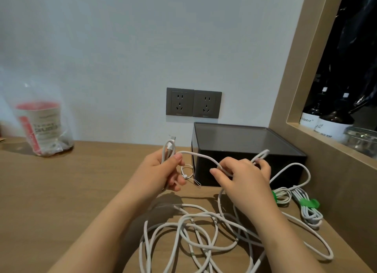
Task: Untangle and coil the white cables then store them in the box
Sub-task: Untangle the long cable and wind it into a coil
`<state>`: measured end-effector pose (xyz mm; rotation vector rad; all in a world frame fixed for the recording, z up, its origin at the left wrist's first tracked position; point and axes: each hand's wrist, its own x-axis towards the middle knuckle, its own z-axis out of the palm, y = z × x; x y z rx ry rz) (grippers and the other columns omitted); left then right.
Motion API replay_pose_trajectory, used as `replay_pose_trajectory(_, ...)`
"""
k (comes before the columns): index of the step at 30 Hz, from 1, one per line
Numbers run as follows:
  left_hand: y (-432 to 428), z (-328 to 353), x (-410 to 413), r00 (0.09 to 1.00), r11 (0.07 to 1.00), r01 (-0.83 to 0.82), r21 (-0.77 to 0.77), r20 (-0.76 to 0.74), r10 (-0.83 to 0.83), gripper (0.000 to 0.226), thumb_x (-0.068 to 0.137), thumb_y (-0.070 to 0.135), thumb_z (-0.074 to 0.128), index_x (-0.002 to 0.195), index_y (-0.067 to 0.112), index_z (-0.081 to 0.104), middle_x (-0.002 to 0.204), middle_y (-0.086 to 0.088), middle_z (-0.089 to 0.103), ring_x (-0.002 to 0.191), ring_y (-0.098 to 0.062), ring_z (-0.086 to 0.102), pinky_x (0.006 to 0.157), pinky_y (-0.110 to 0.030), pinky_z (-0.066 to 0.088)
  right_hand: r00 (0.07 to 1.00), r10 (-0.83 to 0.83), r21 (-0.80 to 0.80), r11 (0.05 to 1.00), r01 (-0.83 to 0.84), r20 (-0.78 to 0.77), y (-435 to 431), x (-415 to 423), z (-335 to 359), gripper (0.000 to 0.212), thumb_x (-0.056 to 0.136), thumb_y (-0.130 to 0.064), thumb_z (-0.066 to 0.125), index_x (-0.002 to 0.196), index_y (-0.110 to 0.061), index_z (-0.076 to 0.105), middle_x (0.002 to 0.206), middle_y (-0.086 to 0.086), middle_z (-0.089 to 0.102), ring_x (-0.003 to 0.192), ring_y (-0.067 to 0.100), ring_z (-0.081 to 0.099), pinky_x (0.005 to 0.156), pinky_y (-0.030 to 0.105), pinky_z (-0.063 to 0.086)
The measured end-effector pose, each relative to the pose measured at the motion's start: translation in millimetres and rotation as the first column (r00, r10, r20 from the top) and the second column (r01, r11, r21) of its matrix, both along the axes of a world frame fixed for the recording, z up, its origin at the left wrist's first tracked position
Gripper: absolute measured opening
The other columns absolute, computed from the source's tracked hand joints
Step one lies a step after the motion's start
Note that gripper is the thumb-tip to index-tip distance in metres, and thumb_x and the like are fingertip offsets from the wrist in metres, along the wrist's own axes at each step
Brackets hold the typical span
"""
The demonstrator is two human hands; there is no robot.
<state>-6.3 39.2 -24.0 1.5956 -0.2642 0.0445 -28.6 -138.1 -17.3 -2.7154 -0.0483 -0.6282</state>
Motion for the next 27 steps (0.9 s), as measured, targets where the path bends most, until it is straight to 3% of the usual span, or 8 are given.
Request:
replay_pose_trajectory(6,1.7,3.8,3.8,0.993,0.974,-0.12,-0.194,-0.039,0.114,0.024,0.098,0.019,0.044,0.079,0.01,0.054,0.04,0.006,0.036,0.034,-0.008,0.035,0.037,-0.018,0.03,0.977,-0.156,-0.09,0.981,0.17,0.147,-3.2,1.4,1.2,0.035,0.094,-0.052,0.033,0.077,-0.031,0.055,0.074,-0.012,0.055,0.084,0.01,0.047,0.087,0.035,0.024)
replay_pose_trajectory(11,9.1,10.2,7.9,0.976,0.859,-0.207,-0.469,-0.038,0.214,0.026,0.098,0.02,0.045,0.075,0.012,0.052,0.039,0.008,0.032,0.032,-0.005,0.031,0.037,-0.015,0.025,0.929,-0.219,0.238,0.96,0.149,0.3,-11.2,5.9,-3.7,0.026,0.09,-0.043,0.051,0.08,-0.023,0.062,0.085,-0.008,0.056,0.089,0.011,0.043,0.058,0.026,0.035)
replay_pose_trajectory(16,9.1,11.4,7.9,0.985,0.806,-0.169,-0.567,-0.077,0.153,0.024,0.099,0.019,0.043,0.077,0.013,0.051,0.04,0.007,0.031,0.032,-0.005,0.03,0.035,-0.014,0.027,0.983,-0.055,0.716,0.693,-0.09,0.177,-11.3,9.3,-0.6,0.012,0.08,-0.019,0.071,0.079,-0.029,0.064,0.09,-0.012,0.059,0.087,0.005,0.053,0.064,0.02,0.044)
replay_pose_trajectory(18,6.6,8.1,9.0,0.986,0.863,-0.165,-0.478,-0.096,0.136,0.024,0.099,0.017,0.042,0.077,0.012,0.05,0.039,0.007,0.03,0.031,-0.005,0.029,0.036,-0.013,0.024,0.987,0.094,0.757,0.634,-0.158,0.127,-6.1,4.8,3.2,0.026,0.081,-0.006,0.068,0.085,-0.032,0.064,0.098,-0.019,0.059,0.089,-0.004,0.051,0.065,0.012,0.042)
replay_pose_trajectory(21,1.5,0.8,9.5,0.978,0.93,-0.208,-0.302,-0.097,0.187,0.024,0.099,0.018,0.044,0.077,0.011,0.051,0.038,0.007,0.033,0.031,-0.005,0.029,0.036,-0.014,0.023,0.94,0.312,0.803,0.521,-0.29,0.137,-3.3,-3.6,10.8,0.025,0.078,-0.007,0.063,0.089,-0.029,0.066,0.106,-0.022,0.061,0.101,-0.002,0.054,0.084,0.024,0.046)
replay_pose_trajectory(22,1.6,-0.5,9.7,0.971,0.936,-0.236,-0.261,-0.089,0.221,0.024,0.099,0.018,0.044,0.077,0.011,0.051,0.037,0.008,0.033,0.031,-0.005,0.03,0.035,-0.014,0.024,0.939,0.312,0.794,0.53,-0.297,0.143,-4.0,-7.3,13.1,0.02,0.076,-0.014,0.061,0.087,-0.029,0.065,0.103,-0.021,0.063,0.099,-0.002,0.055,0.082,0.023,0.046)
replay_pose_trajectory(25,6.2,-1.2,11.4,0.944,0.927,-0.328,-0.185,-0.032,0.328,0.025,0.1,0.019,0.043,0.078,0.012,0.052,0.036,0.01,0.034,0.032,-0.006,0.031,0.037,-0.019,0.026,0.943,-0.143,0.454,0.891,-0.011,0.302,-17.1,-13.0,15.6,0.01,0.082,-0.021,0.055,0.081,-0.028,0.061,0.08,-0.01,0.058,0.08,0.009,0.051,0.066,0.027,0.044)
replay_pose_trajectory(27,6.7,0.0,10.8,0.944,0.931,-0.323,-0.173,0.009,0.329,0.024,0.1,0.019,0.043,0.079,0.012,0.053,0.036,0.009,0.034,0.032,-0.006,0.032,0.036,-0.018,0.027,0.855,-0.289,0.339,0.93,0.143,0.431,-24.5,-13.5,16.3,0.014,0.085,-0.02,0.052,0.089,-0.024,0.065,0.076,-0.014,0.05,0.088,0.011,0.037,0.08,0.035,0.04)
